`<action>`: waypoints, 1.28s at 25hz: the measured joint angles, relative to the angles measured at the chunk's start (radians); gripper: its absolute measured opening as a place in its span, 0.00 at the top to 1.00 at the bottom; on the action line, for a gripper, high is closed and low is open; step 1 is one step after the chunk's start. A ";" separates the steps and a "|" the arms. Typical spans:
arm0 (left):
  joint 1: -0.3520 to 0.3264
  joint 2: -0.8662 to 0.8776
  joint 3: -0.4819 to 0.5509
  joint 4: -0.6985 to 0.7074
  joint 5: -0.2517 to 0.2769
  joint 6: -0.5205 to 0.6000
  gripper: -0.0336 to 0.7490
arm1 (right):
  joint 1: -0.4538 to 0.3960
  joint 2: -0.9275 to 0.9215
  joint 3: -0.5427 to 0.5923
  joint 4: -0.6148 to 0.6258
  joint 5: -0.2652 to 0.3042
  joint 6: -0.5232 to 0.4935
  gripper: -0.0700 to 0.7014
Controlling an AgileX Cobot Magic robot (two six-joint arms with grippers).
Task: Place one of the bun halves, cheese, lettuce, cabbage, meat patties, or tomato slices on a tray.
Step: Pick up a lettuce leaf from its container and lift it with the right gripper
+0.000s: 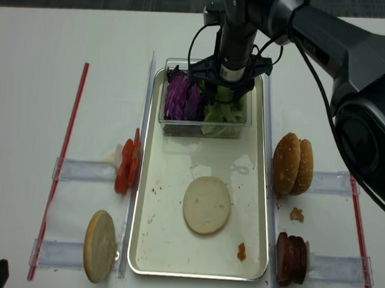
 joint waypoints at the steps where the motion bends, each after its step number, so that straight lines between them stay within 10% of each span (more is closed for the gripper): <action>1: 0.000 0.000 0.000 0.000 0.000 0.000 0.35 | 0.000 0.000 0.000 -0.004 0.002 0.000 0.35; 32: 0.000 0.000 0.000 0.000 0.000 0.000 0.35 | 0.000 0.000 -0.004 -0.012 0.050 0.011 0.86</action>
